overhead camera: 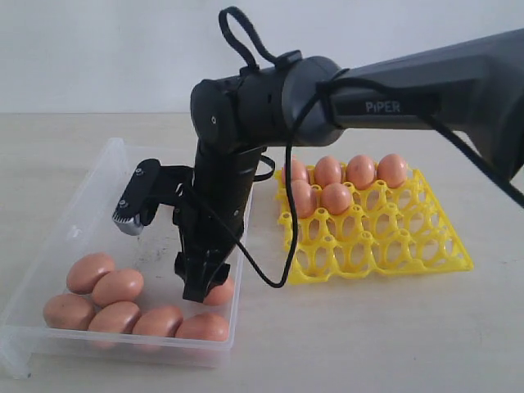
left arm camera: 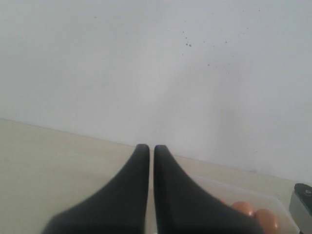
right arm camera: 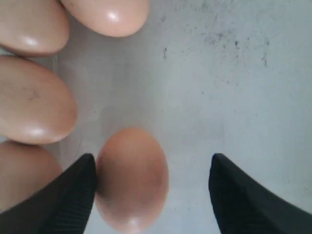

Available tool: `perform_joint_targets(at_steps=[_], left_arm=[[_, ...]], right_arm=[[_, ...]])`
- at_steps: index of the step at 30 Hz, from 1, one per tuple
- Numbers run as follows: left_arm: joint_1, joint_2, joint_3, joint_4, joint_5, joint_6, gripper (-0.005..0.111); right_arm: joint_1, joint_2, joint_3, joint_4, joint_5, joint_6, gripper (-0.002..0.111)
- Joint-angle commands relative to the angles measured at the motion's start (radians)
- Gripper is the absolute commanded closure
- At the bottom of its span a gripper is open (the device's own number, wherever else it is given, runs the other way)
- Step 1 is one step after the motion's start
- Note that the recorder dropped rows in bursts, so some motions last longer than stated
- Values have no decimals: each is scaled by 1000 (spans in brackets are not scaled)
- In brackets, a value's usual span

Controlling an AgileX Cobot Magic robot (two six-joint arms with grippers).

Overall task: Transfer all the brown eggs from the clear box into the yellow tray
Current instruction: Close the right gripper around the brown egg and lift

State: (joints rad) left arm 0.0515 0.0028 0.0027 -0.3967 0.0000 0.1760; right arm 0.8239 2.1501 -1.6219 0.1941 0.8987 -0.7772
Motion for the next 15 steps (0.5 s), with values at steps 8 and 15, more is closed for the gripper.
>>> perform_joint_targets(at_steps=[8,15], left_arm=[[-4,-3,-3,-5,0,6,103],[-4,-3,-3,-5,0,6,103]], right_arm=[[0,80,-6,-24,-42,19,50],[2,80,-6,-25,-55,22,107]])
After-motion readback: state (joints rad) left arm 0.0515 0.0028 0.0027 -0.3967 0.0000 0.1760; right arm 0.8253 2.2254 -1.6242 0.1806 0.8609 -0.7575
